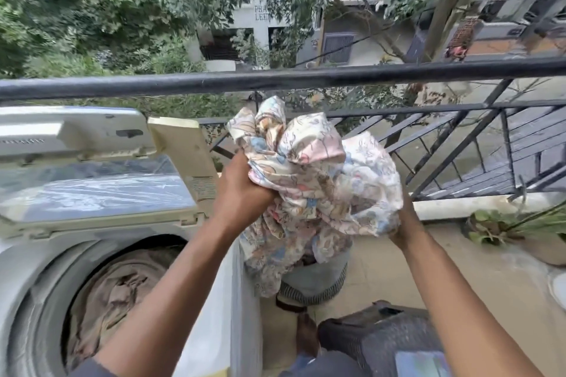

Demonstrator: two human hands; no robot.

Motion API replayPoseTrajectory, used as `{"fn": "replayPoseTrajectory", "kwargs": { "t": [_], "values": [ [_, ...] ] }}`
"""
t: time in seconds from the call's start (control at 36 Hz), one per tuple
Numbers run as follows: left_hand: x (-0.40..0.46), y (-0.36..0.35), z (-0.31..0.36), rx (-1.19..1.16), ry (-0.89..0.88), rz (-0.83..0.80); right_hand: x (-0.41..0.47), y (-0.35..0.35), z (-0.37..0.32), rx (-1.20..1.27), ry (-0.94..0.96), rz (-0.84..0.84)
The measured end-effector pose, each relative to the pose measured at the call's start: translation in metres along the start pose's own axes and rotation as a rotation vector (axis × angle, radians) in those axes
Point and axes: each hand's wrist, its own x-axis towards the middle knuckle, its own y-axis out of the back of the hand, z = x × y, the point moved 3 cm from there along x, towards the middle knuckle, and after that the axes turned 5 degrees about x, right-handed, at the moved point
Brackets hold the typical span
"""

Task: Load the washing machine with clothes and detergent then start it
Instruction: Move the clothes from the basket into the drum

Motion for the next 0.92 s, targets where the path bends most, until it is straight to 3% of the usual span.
{"fn": "replayPoseTrajectory", "kwargs": {
  "t": [0.08,0.17,0.25,0.31,0.44,0.58,0.67,0.81,0.86,0.92],
  "values": [
    [0.001,-0.014,-0.009,0.139,0.031,-0.035,-0.003,-0.017,-0.026,-0.068,0.106,-0.109],
    [0.005,-0.025,-0.027,0.109,0.157,-0.145,-0.007,-0.033,-0.043,-0.169,0.24,-0.16],
    [0.003,-0.036,-0.027,0.066,-0.084,-0.242,-0.024,-0.059,-0.056,-0.234,0.352,-0.216],
    [-0.001,-0.04,-0.02,0.023,-0.141,-0.238,-0.035,-0.076,-0.057,-0.276,0.408,-0.297],
    [-0.001,-0.041,-0.014,-0.353,-0.022,0.005,-0.054,-0.105,-0.051,-0.34,0.4,-0.486],
    [0.004,-0.031,0.0,-0.392,-0.002,0.152,-0.06,-0.097,-0.059,-0.356,0.356,-0.567],
    [0.006,-0.024,0.004,-0.405,-0.061,0.146,-0.054,-0.08,-0.06,-0.343,0.405,-0.476],
    [0.005,-0.009,0.011,-0.43,-0.071,0.155,-0.018,-0.034,-0.022,-0.372,0.512,-0.029],
    [0.005,-0.002,0.014,-0.441,-0.072,0.145,0.005,-0.01,0.015,-0.516,0.456,0.082],
    [0.002,0.004,0.019,-0.484,-0.045,0.14,0.028,0.013,0.059,-0.662,0.265,0.082]
  ]
}}
